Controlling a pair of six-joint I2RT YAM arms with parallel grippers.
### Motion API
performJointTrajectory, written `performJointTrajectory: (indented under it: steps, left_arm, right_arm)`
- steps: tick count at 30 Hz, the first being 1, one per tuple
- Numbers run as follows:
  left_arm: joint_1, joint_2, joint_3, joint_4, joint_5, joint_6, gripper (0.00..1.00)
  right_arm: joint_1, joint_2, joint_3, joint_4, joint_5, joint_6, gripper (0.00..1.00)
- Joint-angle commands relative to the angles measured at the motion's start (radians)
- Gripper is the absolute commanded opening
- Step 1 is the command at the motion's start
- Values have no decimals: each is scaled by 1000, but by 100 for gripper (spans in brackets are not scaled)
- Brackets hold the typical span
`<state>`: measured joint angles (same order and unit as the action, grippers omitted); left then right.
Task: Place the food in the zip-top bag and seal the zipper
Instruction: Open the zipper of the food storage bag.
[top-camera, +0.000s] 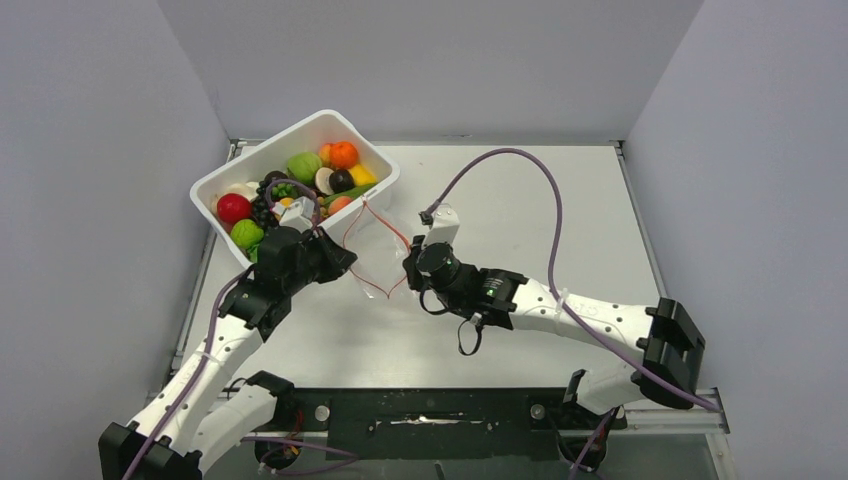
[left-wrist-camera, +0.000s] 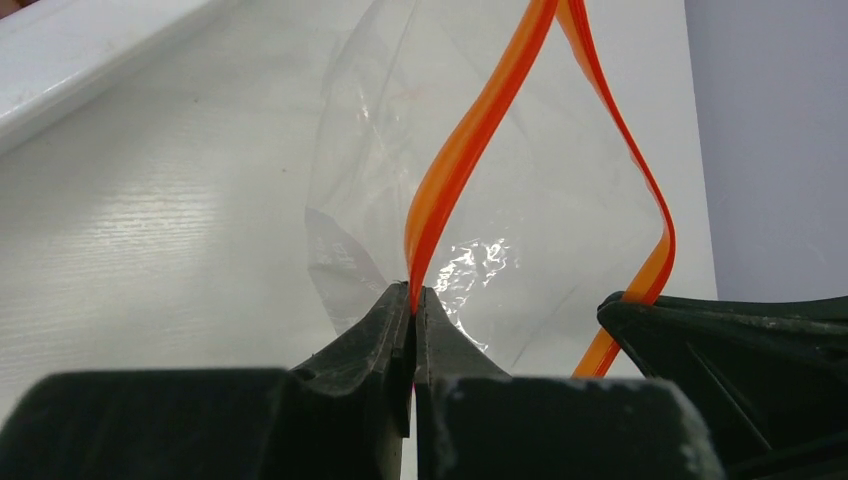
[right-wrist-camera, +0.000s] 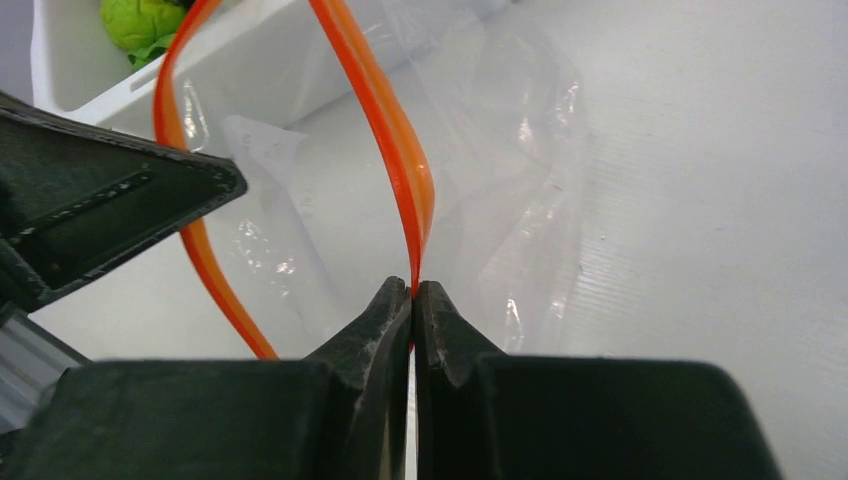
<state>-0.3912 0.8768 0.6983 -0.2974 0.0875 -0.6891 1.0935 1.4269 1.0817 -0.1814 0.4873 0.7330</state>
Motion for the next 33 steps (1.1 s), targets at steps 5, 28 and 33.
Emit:
performJointTrajectory:
  steps: [5, 28, 33]
  left_arm:
    - [0, -4, 73, 25, 92, 54, 0]
    - [-2, -33, 30, 167, 340, 1, 0]
    - [-1, -40, 40, 105, 301, 27, 0]
  right_arm:
    - [-10, -129, -81, 20, 87, 36, 0]
    - [-18, -17, 153, -118, -5, -77, 35]
    - [-22, -27, 157, -205, 112, -66, 18]
